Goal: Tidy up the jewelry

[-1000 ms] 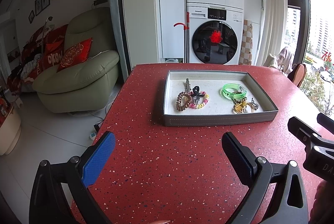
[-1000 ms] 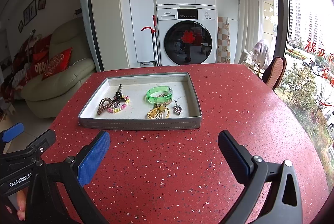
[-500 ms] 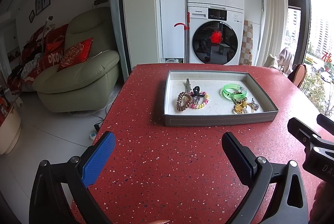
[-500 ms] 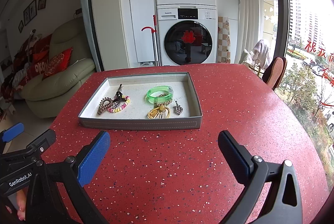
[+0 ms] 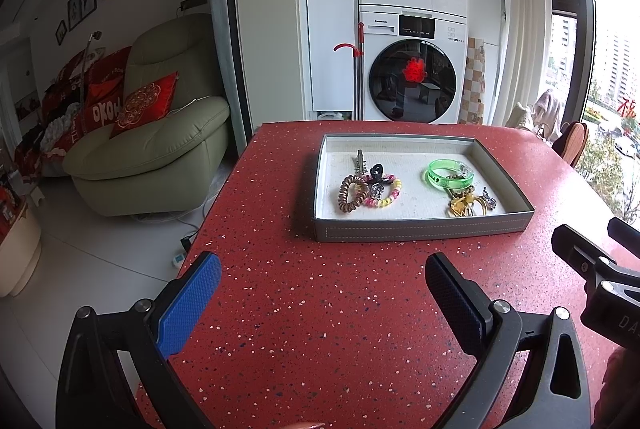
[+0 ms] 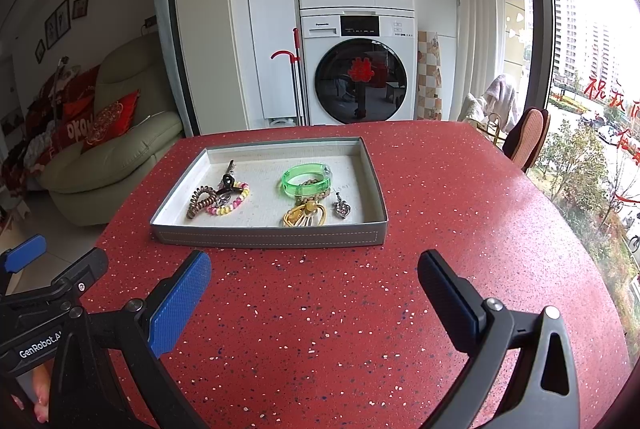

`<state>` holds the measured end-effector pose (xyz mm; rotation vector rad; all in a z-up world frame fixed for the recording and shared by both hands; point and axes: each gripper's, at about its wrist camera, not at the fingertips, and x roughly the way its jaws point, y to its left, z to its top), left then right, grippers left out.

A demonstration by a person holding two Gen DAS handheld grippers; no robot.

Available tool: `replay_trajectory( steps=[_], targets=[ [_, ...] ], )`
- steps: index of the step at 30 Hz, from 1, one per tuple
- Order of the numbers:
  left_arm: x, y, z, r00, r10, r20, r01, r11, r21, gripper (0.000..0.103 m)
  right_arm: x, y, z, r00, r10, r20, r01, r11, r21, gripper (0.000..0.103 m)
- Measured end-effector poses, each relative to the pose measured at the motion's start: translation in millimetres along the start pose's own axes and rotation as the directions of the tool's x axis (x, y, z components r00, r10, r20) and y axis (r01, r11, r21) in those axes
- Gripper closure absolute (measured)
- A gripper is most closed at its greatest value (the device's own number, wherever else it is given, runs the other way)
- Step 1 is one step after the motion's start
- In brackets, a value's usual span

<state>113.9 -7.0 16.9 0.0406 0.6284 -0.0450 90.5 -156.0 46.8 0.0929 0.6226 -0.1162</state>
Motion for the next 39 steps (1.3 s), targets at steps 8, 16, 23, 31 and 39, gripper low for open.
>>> replay_trajectory(
  steps=[8,16,23,31,39],
  targets=[
    [0.1,-1.3,-1.9,1.000,0.001,0.000,-0.001,1.000,0.008,0.000,-0.1,0.1,0.2,1.000,0.000,0.000,0.000,1.000,0.000,0.000],
    [0.1,-2.1,-1.6,1.000,0.002,0.000,-0.002,1.000,0.009,0.000,-0.1,0.2,0.2,1.000,0.000,0.000,0.000,1.000,0.000,0.000],
    [-0.1,-2.4,-1.3,1.000,-0.009,0.000,0.009,1.000,0.009,0.000,0.8,1.9,-0.8,1.000,0.002,-0.001,-0.002,1.000,0.000,0.000],
    [0.5,-3.7,-1.4,1.000,-0.008,-0.001,0.008,1.000,0.012,0.000,2.2,4.7,-3.6,1.000,0.005,-0.004,-0.005,1.000,0.001,0.000],
    [2.2,-4.6,-1.7,1.000,-0.005,-0.005,0.006,1.000,0.024,0.000,2.7,6.1,-5.1,1.000,0.005,-0.006,-0.005,1.000,0.001,0.000]
  ],
)
